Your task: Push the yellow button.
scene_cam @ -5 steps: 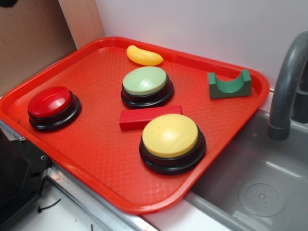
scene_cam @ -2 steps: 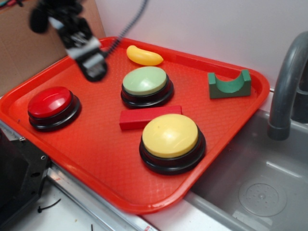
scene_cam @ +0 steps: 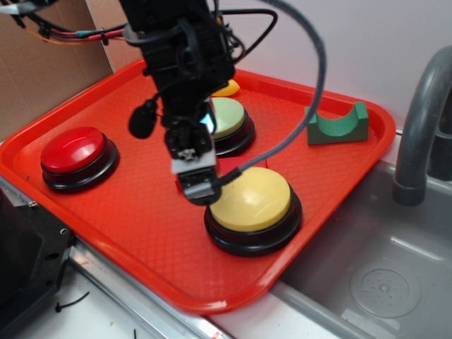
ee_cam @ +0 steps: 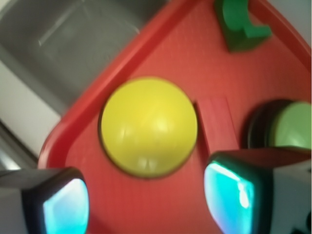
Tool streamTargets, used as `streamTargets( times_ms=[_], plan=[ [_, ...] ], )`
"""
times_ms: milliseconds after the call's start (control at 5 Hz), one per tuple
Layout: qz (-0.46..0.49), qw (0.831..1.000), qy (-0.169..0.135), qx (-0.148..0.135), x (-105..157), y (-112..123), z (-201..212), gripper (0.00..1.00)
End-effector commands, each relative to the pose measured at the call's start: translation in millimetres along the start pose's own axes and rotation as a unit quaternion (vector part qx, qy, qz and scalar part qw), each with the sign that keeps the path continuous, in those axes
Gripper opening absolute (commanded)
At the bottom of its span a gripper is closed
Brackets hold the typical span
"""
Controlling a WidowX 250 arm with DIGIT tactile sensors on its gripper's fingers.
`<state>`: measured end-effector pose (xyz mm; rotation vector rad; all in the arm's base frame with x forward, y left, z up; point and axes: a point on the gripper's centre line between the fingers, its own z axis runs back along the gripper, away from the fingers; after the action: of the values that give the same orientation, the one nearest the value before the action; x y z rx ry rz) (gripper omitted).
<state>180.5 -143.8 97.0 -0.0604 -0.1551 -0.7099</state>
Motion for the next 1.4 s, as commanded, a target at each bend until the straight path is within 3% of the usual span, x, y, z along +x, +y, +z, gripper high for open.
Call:
streamTargets(
  times_ms=[0,400,600,800,1200],
  plan=[
    [-0.041,0.998,0.000,-0.037,16.5,-4.8,-36.2,1.00],
    [-0.028,0.999,0.032,-0.011,9.0,-2.9,-30.2,1.00],
    [-0.027,0.999,0.024,-0.007,11.0,-3.9,-4.7,1.00],
    [-0.014,0.999,0.023,0.027,10.2,-1.8,17.1,1.00],
    [-0.018,1.000,0.006,0.013,9.4,-4.0,32.7,1.00]
  ],
)
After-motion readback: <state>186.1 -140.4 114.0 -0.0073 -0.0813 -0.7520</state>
